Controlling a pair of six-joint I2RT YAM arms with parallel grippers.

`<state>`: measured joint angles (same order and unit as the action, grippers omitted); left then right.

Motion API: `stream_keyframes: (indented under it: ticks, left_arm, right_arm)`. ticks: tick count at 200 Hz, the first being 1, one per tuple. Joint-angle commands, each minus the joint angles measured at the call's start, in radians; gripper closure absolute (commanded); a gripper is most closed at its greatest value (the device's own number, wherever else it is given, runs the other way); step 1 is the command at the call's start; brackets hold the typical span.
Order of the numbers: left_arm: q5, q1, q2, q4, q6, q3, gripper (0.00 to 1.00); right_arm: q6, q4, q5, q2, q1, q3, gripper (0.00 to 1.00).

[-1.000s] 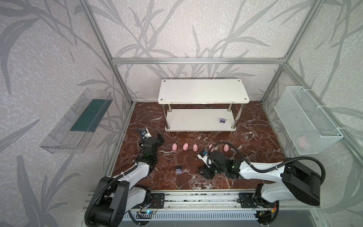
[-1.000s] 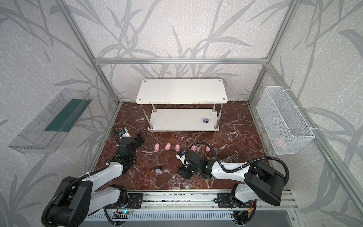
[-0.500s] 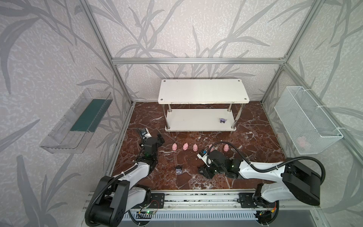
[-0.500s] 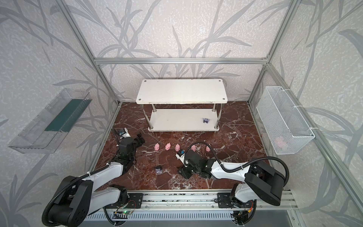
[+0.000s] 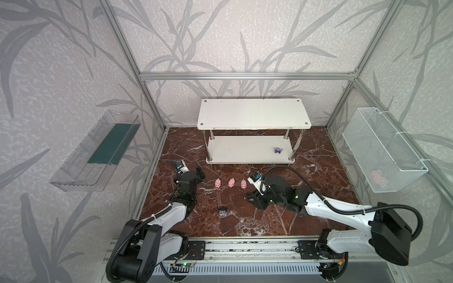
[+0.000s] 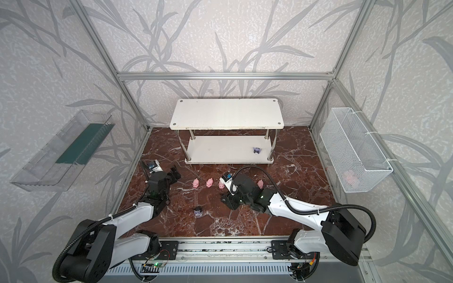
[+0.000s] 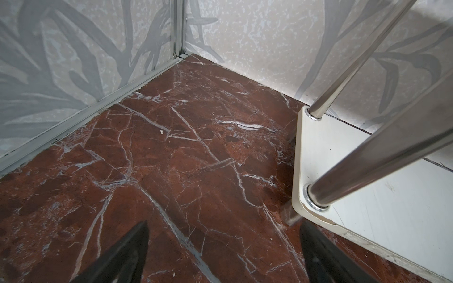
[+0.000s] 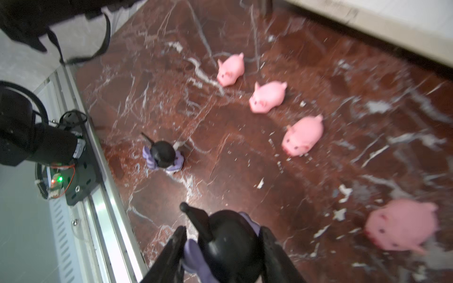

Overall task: Place and organize the plastic toys onto the shelf
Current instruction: 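Lift the figure with the right gripper and carry it to the lower shelf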

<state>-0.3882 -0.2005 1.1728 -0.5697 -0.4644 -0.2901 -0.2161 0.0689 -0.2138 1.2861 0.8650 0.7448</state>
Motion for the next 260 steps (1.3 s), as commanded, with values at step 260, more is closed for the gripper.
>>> stream_keyframes:
  ticks: [260]
  left_arm:
    - [0.034, 0.016, 0.028, -0.041, -0.022, 0.009, 0.06]
  right_arm:
    - [0.176, -0.187, -0.182, 0.494, -0.406, 0.432, 0.66]
